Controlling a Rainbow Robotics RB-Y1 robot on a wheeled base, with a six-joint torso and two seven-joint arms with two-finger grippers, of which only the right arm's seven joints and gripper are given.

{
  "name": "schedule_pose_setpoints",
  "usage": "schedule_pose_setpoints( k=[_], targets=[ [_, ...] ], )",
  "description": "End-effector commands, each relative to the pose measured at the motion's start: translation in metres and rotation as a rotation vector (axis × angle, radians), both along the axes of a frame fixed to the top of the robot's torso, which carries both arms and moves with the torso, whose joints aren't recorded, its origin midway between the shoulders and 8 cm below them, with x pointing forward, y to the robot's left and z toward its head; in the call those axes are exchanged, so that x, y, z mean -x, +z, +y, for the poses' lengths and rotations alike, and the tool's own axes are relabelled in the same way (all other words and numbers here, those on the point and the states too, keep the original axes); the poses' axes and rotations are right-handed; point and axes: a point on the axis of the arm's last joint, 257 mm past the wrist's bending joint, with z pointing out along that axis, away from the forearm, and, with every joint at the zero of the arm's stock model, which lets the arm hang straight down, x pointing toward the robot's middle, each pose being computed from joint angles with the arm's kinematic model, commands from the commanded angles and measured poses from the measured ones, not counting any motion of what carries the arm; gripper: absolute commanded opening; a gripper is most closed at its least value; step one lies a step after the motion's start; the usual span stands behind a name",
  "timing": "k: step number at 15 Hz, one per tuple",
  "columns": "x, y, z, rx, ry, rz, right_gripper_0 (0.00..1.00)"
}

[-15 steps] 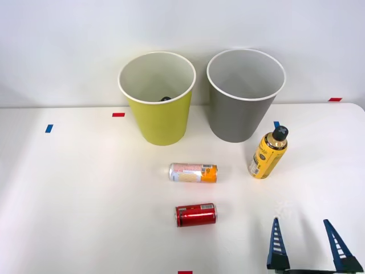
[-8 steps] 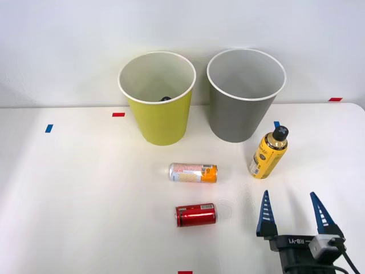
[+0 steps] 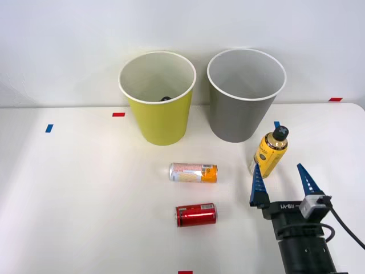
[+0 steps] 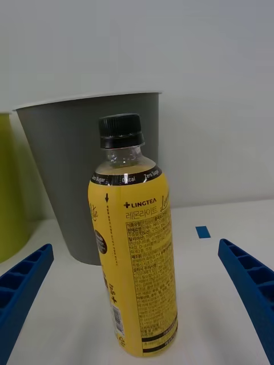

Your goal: Put cans in the gray bin, plastic bottles in the light green bin

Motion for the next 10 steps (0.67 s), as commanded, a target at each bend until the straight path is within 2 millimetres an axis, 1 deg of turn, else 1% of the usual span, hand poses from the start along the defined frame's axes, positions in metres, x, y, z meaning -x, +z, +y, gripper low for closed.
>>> schedule_pose_setpoints(
  k=[1,3,6,10],
  targets=[
    [-0.02,0.006,0.003,0.0,0.011,0.012,1.0],
    [-0.03,0.008,0.004,-0.013,0.014,0.022,1.0],
    [-0.058,0.003,0.006,-0.01,-0.003,0.014,1.0],
    [-0.082,0.015,0.004,0.012,-0.011,0.009,1.0]
  ],
)
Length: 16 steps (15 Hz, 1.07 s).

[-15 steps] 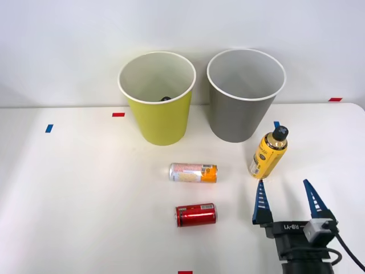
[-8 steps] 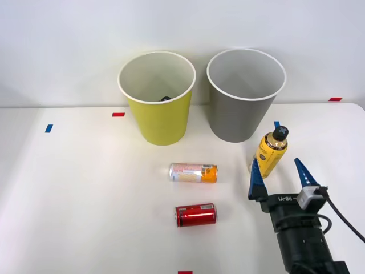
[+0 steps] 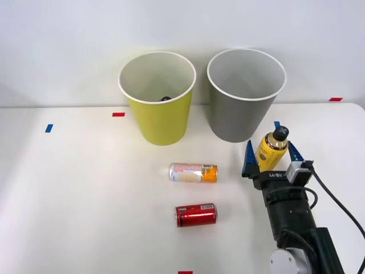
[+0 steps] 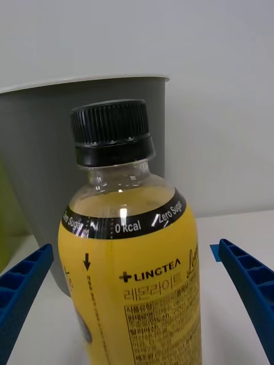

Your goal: Put cans in the gray bin, plastic bottles in the light green bin

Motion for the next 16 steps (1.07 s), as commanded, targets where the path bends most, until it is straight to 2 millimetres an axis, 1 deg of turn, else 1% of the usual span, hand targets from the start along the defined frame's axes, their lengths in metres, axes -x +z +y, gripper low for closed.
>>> schedule_pose_setpoints(
  k=[1,5,6,7,8,9,11,14,16],
  targets=[
    [-0.015,0.005,-0.003,0.04,0.002,0.015,1.0],
    [-0.016,0.005,-0.005,0.069,0.0,0.016,1.0],
    [-0.016,0.005,-0.005,0.072,0.001,0.016,0.81],
    [-0.015,0.005,-0.004,0.076,0.004,0.016,0.43],
    [-0.015,0.005,-0.003,0.075,0.006,0.017,0.11],
    [-0.015,0.005,-0.003,0.072,0.006,0.017,0.07],
    [-0.015,0.004,-0.003,0.07,0.005,0.019,0.03],
    [-0.012,-0.001,-0.003,0.063,0.003,0.028,0.02],
    [-0.004,-0.001,-0.004,0.071,0.001,0.027,0.02]
  ],
)
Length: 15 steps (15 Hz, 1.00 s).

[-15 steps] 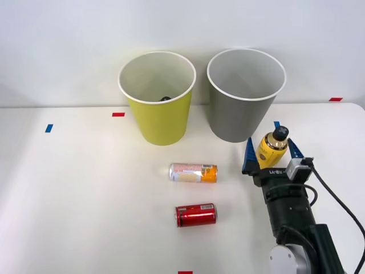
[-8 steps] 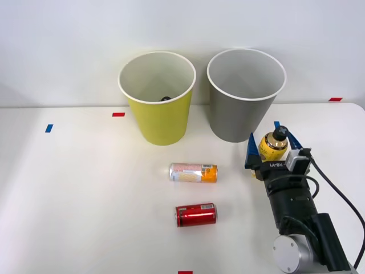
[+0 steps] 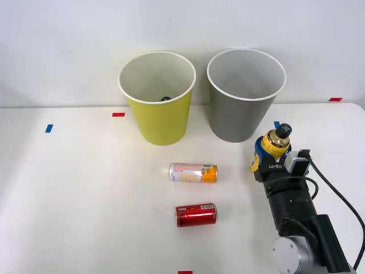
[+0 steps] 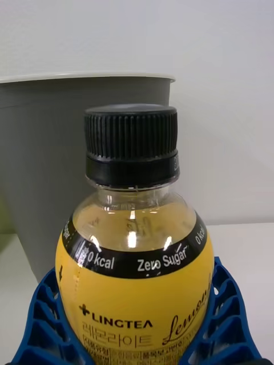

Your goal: Put cans in the gray bin, plastic bottles in the light green bin

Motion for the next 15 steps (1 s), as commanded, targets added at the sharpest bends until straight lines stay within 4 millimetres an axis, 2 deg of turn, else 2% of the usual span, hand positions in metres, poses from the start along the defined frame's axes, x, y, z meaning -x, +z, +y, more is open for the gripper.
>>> schedule_pose_setpoints(
  k=[1,5,11,13,15],
  targets=[
    [0.013,0.002,-0.001,0.006,0.0,-0.004,0.01],
    [0.036,0.007,0.012,0.011,0.061,0.029,0.0],
    [0.077,0.045,0.037,-0.016,0.18,0.063,0.0],
    [0.082,0.061,0.046,-0.021,0.213,0.036,0.0],
    [0.083,0.085,0.063,-0.031,0.272,0.001,0.0]
  ],
)
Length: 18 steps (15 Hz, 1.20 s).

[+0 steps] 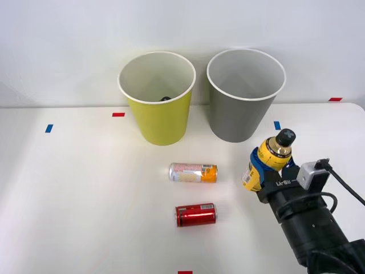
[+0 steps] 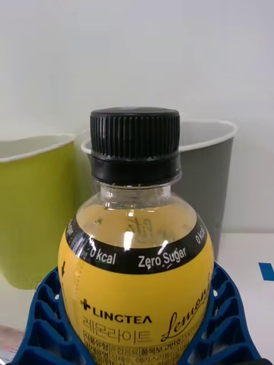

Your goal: Put cans in the gray bin, plastic bottles in the light green bin

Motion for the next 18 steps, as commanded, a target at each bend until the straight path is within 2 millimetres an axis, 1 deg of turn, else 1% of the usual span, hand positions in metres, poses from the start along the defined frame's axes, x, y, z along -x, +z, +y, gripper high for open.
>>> schedule_pose_setpoints(
  k=[1,2,4,8,10,11,12,13,14,15,16,17,18],
  targets=[
    [-0.002,0.036,0.028,-0.012,0.099,-0.036,0.0],
    [-0.006,0.053,0.038,-0.016,0.132,-0.051,0.0],
    [-0.021,0.097,0.063,-0.076,0.214,-0.094,0.0],
    [-0.045,0.162,0.102,-0.109,0.333,-0.13,0.0],
    [-0.054,0.197,0.131,-0.09,0.398,-0.147,0.0],
    [-0.065,0.209,0.141,-0.1,0.408,-0.164,0.0],
    [-0.077,0.215,0.15,-0.112,0.412,-0.17,0.0],
    [-0.092,0.221,0.158,-0.12,0.411,-0.179,0.0],
    [-0.111,0.228,0.167,-0.138,0.403,-0.188,0.0],
    [-0.123,0.233,0.175,-0.137,0.398,-0.197,0.0],
    [-0.137,0.234,0.184,-0.127,0.39,-0.2,0.0],
    [-0.149,0.232,0.194,-0.124,0.389,-0.199,0.0],
    [-0.157,0.229,0.199,-0.122,0.38,-0.209,0.0]
  ],
)
